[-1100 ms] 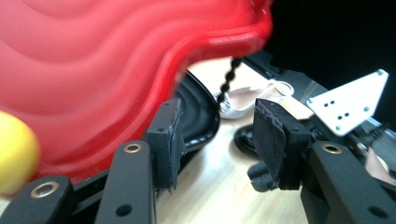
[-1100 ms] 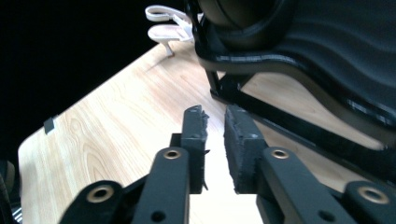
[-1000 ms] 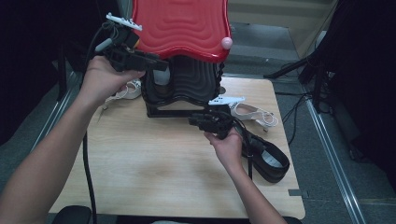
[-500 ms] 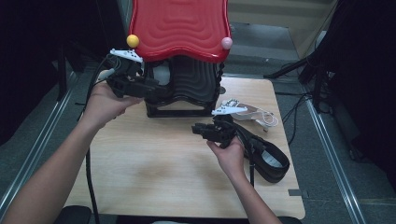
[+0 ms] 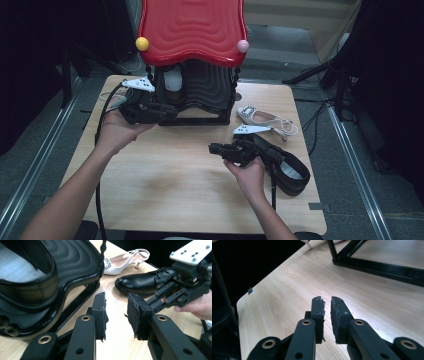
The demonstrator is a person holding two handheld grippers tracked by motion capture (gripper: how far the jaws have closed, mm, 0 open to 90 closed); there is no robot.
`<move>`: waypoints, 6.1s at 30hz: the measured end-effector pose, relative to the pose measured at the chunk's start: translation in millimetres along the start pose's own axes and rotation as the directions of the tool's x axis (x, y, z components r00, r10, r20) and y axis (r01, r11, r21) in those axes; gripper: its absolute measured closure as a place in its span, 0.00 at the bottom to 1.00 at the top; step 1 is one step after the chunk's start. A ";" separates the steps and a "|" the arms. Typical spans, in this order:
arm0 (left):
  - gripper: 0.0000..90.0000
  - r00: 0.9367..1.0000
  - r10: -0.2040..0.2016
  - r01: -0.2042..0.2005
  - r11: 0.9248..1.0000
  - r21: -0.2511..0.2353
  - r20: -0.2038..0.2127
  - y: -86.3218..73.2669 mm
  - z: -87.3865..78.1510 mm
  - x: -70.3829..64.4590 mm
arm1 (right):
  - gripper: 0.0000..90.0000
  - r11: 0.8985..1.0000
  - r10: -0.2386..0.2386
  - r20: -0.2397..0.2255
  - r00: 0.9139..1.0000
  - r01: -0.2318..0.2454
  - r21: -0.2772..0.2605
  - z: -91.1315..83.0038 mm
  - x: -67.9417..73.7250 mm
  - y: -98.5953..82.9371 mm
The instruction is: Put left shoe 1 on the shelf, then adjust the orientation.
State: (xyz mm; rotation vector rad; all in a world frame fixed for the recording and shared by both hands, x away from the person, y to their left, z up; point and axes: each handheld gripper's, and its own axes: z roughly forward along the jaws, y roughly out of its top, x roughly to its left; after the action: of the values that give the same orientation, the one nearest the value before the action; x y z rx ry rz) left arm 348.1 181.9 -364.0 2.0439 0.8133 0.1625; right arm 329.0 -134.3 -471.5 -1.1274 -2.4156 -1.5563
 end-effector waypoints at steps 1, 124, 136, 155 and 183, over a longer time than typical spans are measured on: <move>0.78 1.000 -0.004 0.004 1.000 0.005 0.006 -3.5 1.8 -0.9 | 0.86 1.000 0.008 -0.001 1.000 -0.008 0.002 -1.3 -0.7 -1.2; 0.87 0.996 -0.067 0.064 0.996 0.061 0.051 -113.0 43.3 -3.0 | 0.90 0.971 0.139 0.190 0.972 -0.172 0.169 -84.7 -31.2 -26.6; 0.97 0.995 -0.095 0.094 0.995 0.043 0.025 -115.0 33.6 -7.7 | 0.90 0.961 0.075 0.120 0.990 -0.104 0.257 -32.2 -14.1 -8.5; 0.98 0.991 -0.126 0.123 0.991 0.048 0.053 -106.8 58.0 -10.4 | 0.89 0.959 0.048 0.089 0.995 -0.071 0.275 25.5 -0.8 7.4; 1.00 0.992 -0.102 0.099 0.994 0.045 0.073 -104.8 83.1 -22.2 | 1.00 0.988 -0.006 0.191 0.982 -0.023 0.150 -60.5 -42.3 8.3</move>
State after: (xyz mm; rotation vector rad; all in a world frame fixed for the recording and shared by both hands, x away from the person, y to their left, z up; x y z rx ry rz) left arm 313.8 149.5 -491.1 2.0296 0.8765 0.0126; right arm 345.3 -204.3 -452.8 -1.3098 -2.5923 -1.2887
